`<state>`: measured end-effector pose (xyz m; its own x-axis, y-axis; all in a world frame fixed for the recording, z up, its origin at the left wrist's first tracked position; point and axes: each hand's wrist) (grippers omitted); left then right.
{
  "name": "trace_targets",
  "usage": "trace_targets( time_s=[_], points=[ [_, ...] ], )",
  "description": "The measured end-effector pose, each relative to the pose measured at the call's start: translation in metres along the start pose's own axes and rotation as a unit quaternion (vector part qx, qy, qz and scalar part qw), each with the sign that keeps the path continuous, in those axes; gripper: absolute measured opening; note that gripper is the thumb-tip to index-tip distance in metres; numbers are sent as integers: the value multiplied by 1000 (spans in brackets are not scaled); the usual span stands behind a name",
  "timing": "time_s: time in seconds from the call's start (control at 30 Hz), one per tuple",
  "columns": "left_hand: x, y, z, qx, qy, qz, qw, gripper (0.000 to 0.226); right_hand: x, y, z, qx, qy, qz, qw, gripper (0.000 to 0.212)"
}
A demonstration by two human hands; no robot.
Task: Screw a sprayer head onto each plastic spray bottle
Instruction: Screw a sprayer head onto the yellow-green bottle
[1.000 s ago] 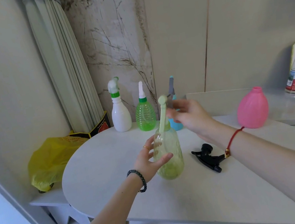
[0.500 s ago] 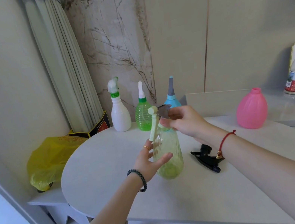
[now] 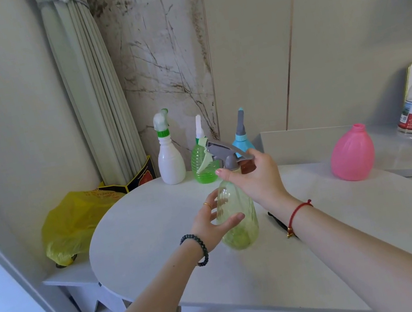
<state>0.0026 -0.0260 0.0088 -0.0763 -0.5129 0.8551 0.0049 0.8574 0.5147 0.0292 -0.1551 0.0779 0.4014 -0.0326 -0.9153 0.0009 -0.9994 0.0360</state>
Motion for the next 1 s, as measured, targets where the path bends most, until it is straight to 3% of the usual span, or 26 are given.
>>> trace_targets(
  time_s=[0.27, 0.33, 0.43, 0.6, 0.83, 1.0],
  points=[
    [4, 10, -2, -43, -19, -21, 999, 75, 2, 3, 1, -35, -20, -42, 998, 19],
    [18, 22, -3, 4, -48, 21, 999, 71, 2, 2, -1, -45, -20, -27, 998, 21],
    [54, 49, -11, 102, -120, 73, 985, 55, 1, 1, -3, -49, -31, -20, 998, 23],
    [102, 69, -25, 109, -161, 13, 981, 8, 0, 3, -2, -56, -20, -61, 996, 20],
    [106, 72, -31, 118, -169, -37, 978, 9, 1, 13, 0, -139, -16, -49, 989, 16],
    [108, 69, -31, 111, -161, -42, 980, 9, -1, 11, -3, -46, -19, -54, 997, 32]
  ],
)
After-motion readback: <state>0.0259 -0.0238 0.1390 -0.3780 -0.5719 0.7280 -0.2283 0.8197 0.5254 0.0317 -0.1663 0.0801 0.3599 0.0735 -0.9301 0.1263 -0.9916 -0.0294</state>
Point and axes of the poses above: each hand's wrist, its own z-axis away from the middle knuckle, its own y-axis out of the back of the hand, x = y × z, and after that the axes turned 10 degrees about -z, right-handed
